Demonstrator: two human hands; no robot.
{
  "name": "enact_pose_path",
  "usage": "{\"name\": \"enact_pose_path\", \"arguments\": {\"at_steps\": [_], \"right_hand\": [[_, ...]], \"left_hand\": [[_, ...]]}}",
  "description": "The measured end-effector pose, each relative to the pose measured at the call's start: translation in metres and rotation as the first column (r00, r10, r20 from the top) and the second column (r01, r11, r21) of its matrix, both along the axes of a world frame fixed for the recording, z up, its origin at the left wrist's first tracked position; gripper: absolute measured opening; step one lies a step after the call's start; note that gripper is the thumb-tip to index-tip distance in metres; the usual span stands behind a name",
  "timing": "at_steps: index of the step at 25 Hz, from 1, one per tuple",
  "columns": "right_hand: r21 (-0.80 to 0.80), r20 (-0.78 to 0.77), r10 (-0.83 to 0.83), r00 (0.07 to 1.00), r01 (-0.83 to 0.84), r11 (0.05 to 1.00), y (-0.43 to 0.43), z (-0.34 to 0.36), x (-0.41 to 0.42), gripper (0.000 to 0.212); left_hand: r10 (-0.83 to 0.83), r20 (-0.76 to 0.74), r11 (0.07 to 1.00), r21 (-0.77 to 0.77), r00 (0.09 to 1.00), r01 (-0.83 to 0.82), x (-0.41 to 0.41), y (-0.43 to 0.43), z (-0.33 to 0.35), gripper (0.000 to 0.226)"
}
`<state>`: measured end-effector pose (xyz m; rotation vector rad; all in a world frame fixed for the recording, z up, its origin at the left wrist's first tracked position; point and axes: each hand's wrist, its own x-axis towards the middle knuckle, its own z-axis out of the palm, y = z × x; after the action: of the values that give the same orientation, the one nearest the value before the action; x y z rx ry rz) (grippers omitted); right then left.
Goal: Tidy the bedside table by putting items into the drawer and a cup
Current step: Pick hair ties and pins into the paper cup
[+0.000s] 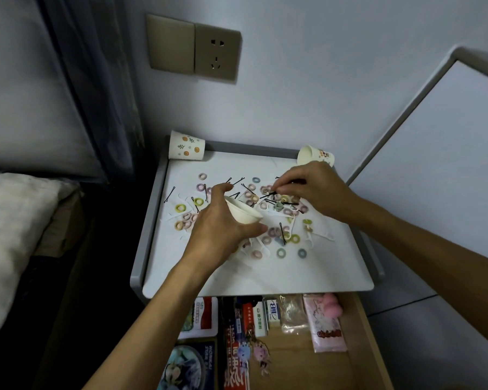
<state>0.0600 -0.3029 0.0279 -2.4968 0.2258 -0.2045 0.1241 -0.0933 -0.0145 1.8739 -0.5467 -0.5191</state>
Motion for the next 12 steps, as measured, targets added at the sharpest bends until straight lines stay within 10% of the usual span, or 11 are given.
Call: {"name": "enact_pose_path", "arguments": {"at_steps": [4, 8, 12], "right_hand": [[0.066, -0.105, 0.184, 0.977, -0.178, 0.982, 0.039, 0.003, 0.002, 0.013], [0.237, 0.031, -0.119, 0.992, 0.109, 0.965, 0.017, -0.011, -0.003, 0.006], [-0.216, -0.264, -0.376, 0.888, 0.325, 0.921, -0.001, -0.063, -0.012, 0.014]], "left_hand": [[-0.039, 0.055, 0.999, 0.005, 0.998, 0.038, -0.007, -0.004, 0.003, 0.096], [-0.013, 0.073, 1.000, -0.023, 0.997, 0.014, -0.005, -0.003, 0.004, 0.096], [0.009, 0.075, 1.000, -0.027, 0.997, -0.007, -0.001, -0.002, 0.003, 0.093]]}}
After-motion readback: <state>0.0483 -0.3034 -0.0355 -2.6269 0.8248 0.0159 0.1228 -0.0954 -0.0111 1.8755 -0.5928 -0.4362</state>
